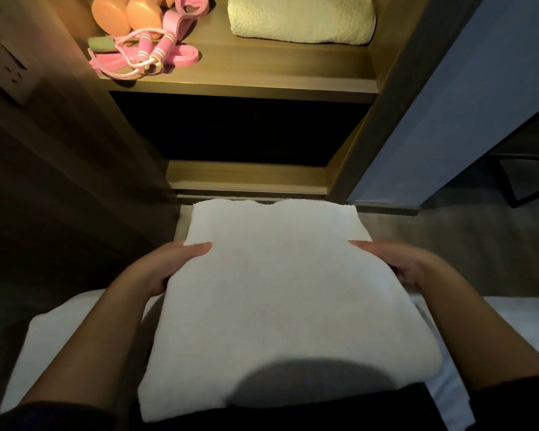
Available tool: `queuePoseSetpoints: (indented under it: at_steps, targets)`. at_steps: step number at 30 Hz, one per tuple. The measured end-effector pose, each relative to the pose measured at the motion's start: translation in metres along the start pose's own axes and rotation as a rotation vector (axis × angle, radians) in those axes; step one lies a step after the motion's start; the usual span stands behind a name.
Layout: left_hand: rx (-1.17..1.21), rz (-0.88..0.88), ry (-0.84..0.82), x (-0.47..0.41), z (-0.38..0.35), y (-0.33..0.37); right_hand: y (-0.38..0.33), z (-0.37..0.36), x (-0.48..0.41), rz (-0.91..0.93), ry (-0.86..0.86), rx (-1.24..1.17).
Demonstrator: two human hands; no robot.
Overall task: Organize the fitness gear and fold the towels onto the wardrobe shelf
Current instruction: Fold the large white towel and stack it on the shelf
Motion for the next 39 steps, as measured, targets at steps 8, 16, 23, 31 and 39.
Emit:
queuePoseSetpoints:
  at_steps: [8,16,23,31,39]
  targets:
    - [-0.083,-0.199,0.278,-0.010,0.007,0.049,-0.031,0.024,-0.009,0.056,0.138,-0.091]
    - [-0.022,-0.403,0.371,-0.030,0.005,0.084,-0.060,0.027,-0.029,0.133,0.318,-0.138]
    - [0.403,-0.401,0.371,-0.040,0.017,0.052,-0.068,0.029,-0.034,0.299,0.424,0.043]
    - [-0.446,-0.254,0.457,-0.052,0.007,0.099,-0.079,0.037,-0.056,0.033,0.434,0.471]
    - [-1.000,-0.639,0.141,-0.046,-0.104,0.133,-0.165,-0.019,-0.053,0.415,0.522,1.108]
Point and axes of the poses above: each hand's wrist, its own x-axis away from the middle knuckle, its own z-axis out of the back of the hand, y = z × x, the point moved 10 cm from there along -x, towards the middle knuckle, and after that the axes turned 14 degrees about x, right-handed, at the moved point
